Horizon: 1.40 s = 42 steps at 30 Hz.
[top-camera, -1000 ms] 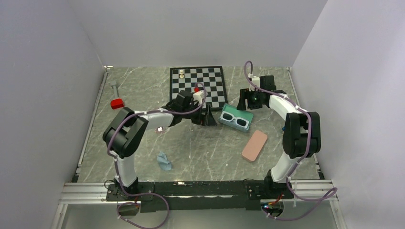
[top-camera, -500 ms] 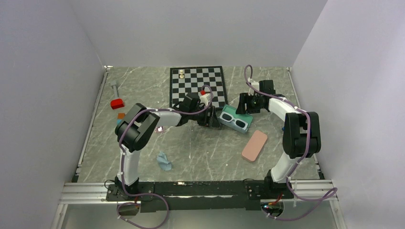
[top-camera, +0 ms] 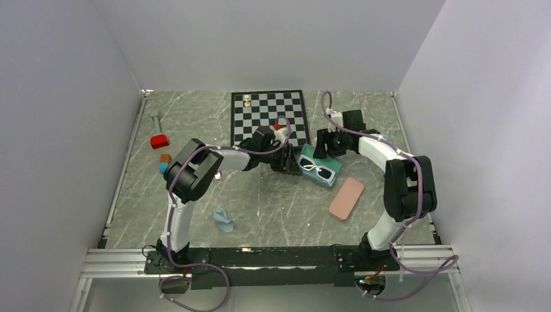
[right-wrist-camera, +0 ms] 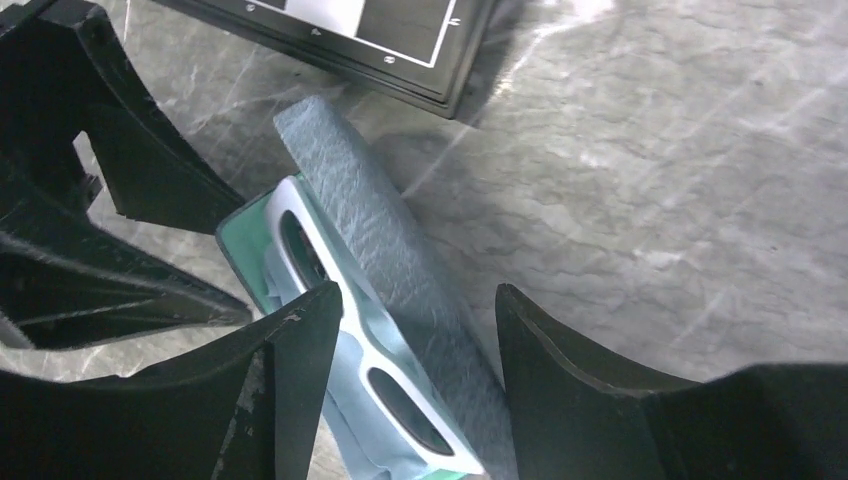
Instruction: Organize the sunglasses
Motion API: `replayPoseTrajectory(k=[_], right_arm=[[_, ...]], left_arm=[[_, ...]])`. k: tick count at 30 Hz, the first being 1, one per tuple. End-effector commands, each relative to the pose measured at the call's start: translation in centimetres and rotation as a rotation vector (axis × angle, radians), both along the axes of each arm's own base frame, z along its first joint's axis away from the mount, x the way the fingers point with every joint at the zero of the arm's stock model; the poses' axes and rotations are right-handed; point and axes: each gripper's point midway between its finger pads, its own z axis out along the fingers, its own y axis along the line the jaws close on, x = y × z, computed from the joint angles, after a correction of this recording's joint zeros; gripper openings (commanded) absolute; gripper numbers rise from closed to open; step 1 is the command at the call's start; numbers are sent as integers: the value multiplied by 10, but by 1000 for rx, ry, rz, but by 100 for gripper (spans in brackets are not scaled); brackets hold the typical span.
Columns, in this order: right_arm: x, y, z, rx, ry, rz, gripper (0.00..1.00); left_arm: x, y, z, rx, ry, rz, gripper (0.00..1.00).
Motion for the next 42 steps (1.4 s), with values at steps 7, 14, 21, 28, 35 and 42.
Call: replayPoseTrajectory(k=[7, 14, 21, 28, 35, 42], right_arm=[[-25, 32, 23, -60, -38, 75, 62], [-42, 49, 18, -94, -21, 123, 65], [-53, 60, 17, -31, 20, 90, 65], [-81, 82, 1, 3, -2, 67, 64], [-88, 64, -18, -191, -217, -90, 64], [-88, 73, -8, -168, -354, -115, 63]], left_arm=[[8, -10, 8, -23, -19, 1, 43], [8, -9, 1, -5, 2, 10, 39], [9, -8, -1, 7, 6, 22, 39], [9, -10, -1, 2, 30, 27, 38], [9, -10, -2, -3, 49, 35, 36], [7, -10, -3, -3, 67, 39, 34]])
